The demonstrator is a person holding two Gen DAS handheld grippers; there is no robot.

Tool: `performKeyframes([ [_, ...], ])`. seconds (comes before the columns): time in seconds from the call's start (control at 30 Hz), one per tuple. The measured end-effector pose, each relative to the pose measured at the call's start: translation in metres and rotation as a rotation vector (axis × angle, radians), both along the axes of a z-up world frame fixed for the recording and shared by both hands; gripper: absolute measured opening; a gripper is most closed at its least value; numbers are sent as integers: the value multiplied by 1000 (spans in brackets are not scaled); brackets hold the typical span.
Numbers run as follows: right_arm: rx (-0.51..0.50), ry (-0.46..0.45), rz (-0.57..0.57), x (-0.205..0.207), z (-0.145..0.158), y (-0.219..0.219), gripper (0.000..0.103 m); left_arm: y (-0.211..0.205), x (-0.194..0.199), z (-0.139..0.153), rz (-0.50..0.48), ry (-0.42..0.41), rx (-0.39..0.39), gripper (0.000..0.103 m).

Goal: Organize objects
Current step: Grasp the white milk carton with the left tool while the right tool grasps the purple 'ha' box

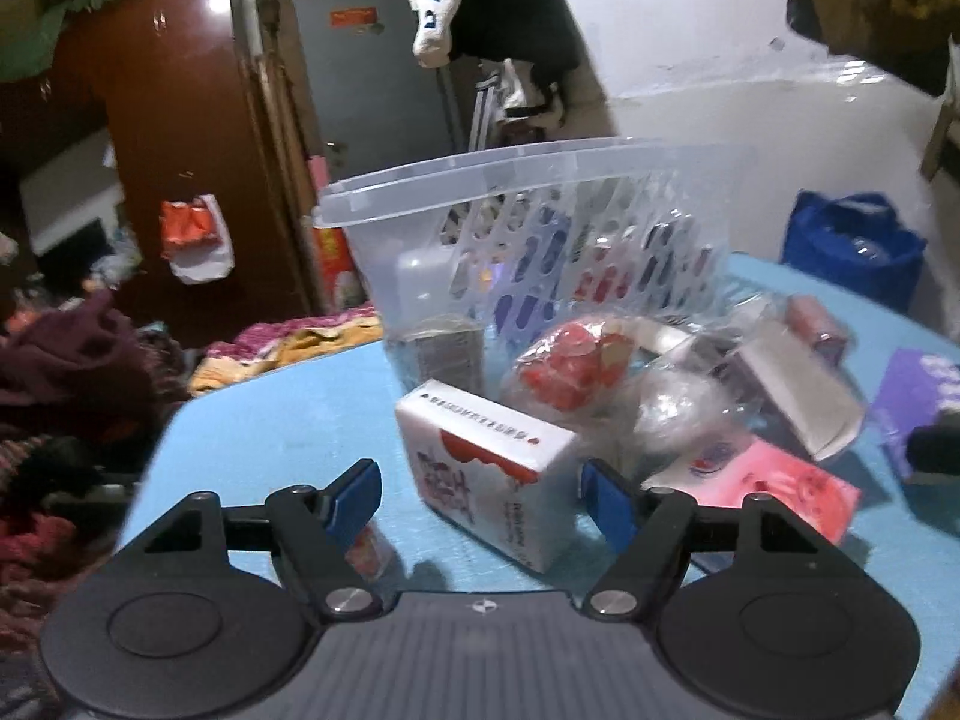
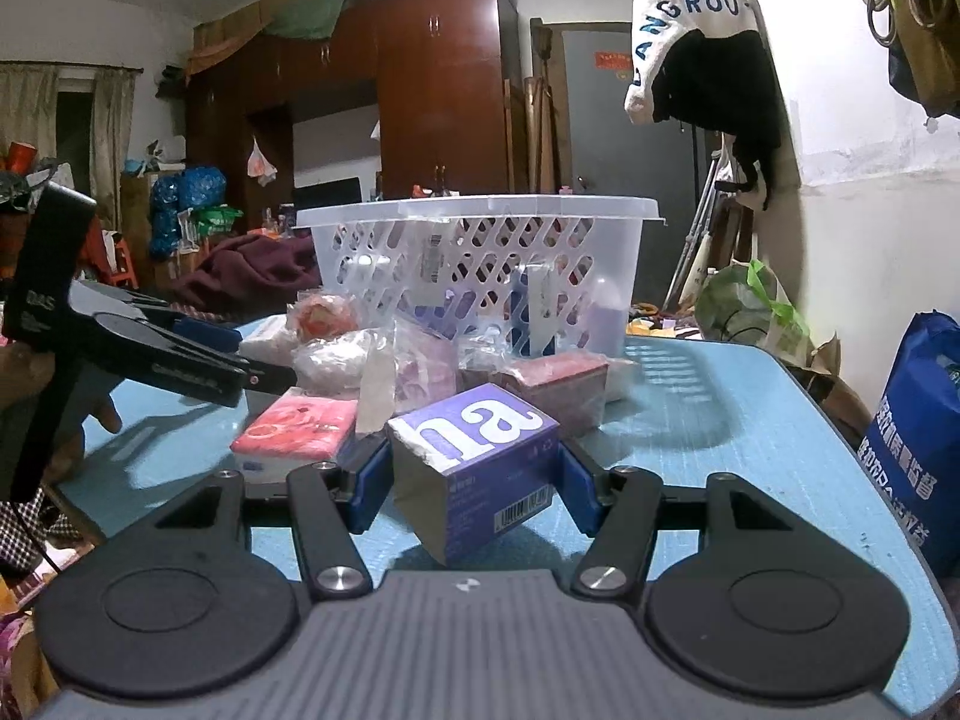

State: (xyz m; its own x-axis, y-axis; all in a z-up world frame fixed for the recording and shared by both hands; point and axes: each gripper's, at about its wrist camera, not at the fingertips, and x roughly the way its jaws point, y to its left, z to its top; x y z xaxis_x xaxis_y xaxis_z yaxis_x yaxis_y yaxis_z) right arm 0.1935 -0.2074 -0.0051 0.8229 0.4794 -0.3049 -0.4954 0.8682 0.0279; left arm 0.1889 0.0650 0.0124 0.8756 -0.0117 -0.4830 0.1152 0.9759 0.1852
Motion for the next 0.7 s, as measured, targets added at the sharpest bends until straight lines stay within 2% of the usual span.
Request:
performKeyframes([
  [0.13, 4, -2, 6, 0, 0, 1, 62, -3, 3, 0, 39, 18, 3, 77],
  [0.23, 6, -4, 7, 0, 0, 1, 62, -14, 4, -1, 80, 16, 39, 77],
  [0.3, 8, -7, 5, 0, -1, 0, 62, -16, 4, -2, 103, 12, 56, 64],
  [0.33, 10, -9, 5, -1, -1, -1, 62, -14, 2, -2, 118, 7, 46, 41],
  [0.37, 15, -11, 3, -2, 0, -2, 62, -11, 0, -2, 142, 1, 36, 38],
  [0.5, 27, -20, -1, -2, 2, -5, 62, -3, -12, 1, 147, -61, -26, 36],
  [0.7, 36, -51, -9, -3, 4, -6, 62, 3, -39, 0, 73, -161, -132, 35],
])
